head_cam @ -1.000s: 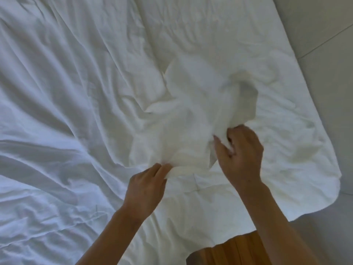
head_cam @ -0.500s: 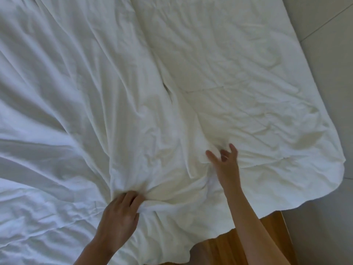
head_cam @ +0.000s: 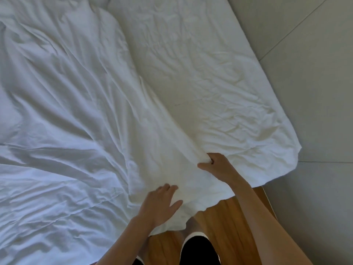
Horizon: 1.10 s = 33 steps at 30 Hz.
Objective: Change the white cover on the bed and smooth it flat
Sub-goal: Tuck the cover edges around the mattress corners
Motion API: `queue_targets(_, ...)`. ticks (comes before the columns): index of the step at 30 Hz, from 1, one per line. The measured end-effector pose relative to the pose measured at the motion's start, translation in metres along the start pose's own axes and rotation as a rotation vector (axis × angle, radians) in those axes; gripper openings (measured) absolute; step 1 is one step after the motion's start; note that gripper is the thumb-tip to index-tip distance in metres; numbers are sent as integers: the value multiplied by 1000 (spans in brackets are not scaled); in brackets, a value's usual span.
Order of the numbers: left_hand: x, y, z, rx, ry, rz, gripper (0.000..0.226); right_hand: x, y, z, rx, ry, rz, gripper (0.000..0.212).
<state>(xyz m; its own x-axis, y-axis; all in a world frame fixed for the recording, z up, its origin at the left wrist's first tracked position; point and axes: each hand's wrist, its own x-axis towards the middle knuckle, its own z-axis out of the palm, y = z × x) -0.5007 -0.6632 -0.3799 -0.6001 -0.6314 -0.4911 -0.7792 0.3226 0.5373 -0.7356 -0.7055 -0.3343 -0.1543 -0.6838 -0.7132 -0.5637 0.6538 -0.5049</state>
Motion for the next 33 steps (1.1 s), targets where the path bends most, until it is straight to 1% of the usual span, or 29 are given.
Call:
queue_targets(1, -3, 20, -13, -66, 24, -36, 49, -9, -1, -5, -89, 65, -37, 12)
queue_targets(3, -6, 57, -40, -203, 131, -127, 46, -27, -7, -12, -182, 173, -121, 19)
queue_targets(5, -6, 92, -63, -302, 186, -197, 45, -49, -24, -19, -168, 243, -197, 24)
queue_targets(6, -5, 108, -72, -369, 208, -239, 45, -59, -32, -22, -147, 273, -230, 32)
queue_targets(7, -4, 122, -81, -464, 235, -302, 45, -70, -39, -24, -145, 302, -267, 40)
queue_targets(8, -2, 136, -92, -570, 267, -384, 45, -79, -44, -27, -174, 319, -305, 43)
queue_targets(10, 5, 160, -110, -714, 351, -523, 48, -93, -46, -35, -260, 283, -362, 38)
queue_targets(13, 24, 184, -126, -783, 459, -620, 59, -96, -27, -56, -375, 195, -461, 30)
queue_targets(15, 46, 197, -132, -772, 523, -686, 60, -89, -10, -73, -498, 108, -568, 28)
queue_targets(16, 57, 203, -133, -702, 514, -708, 54, -84, -1, -82, -521, 80, -626, 30)
queue_targets(19, 83, 231, -126, -458, 409, -759, 21, -71, 27, -115, -504, 39, -743, 35)
queue_targets(21, 91, 252, -118, -411, 350, -788, 9, -68, 43, -142, -432, -41, -759, 37)
queue_targets(23, 99, 271, -111, -422, 315, -813, 5, -69, 55, -166, -372, -135, -746, 40)
queue_targets(24, 103, 279, -109, -431, 317, -820, 6, -70, 61, -177, -303, -160, -711, 39)
queue_targets(25, 106, 287, -106, -440, 327, -822, 6, -70, 66, -185, -205, -157, -647, 34)
queue_targets(26, 109, 293, -102, -445, 355, -815, 7, -68, 68, -192, -102, -119, -572, 26)
queue_targets(27, 112, 298, -98, -435, 388, -801, 11, -63, 67, -197, -16, -50, -500, 24)
queue_targets(28, 114, 302, -95, -411, 420, -788, 16, -55, 61, -202, 34, 10, -432, 20)
queue_targets(29, 116, 308, -92, -380, 450, -780, 21, -46, 50, -206, 63, 30, -362, 16)
queue_targets(30, 118, 314, -87, -350, 473, -762, 24, -36, 38, -211, 82, 7, -281, 20)
queue_targets(31, 121, 320, -83, -326, 491, -731, 27, -26, 24, -215, 92, -43, -209, 33)
queue_targets(33, 127, 334, -71, -286, 506, -652, 31, -3, -5, -220, 49, -152, -151, 53)
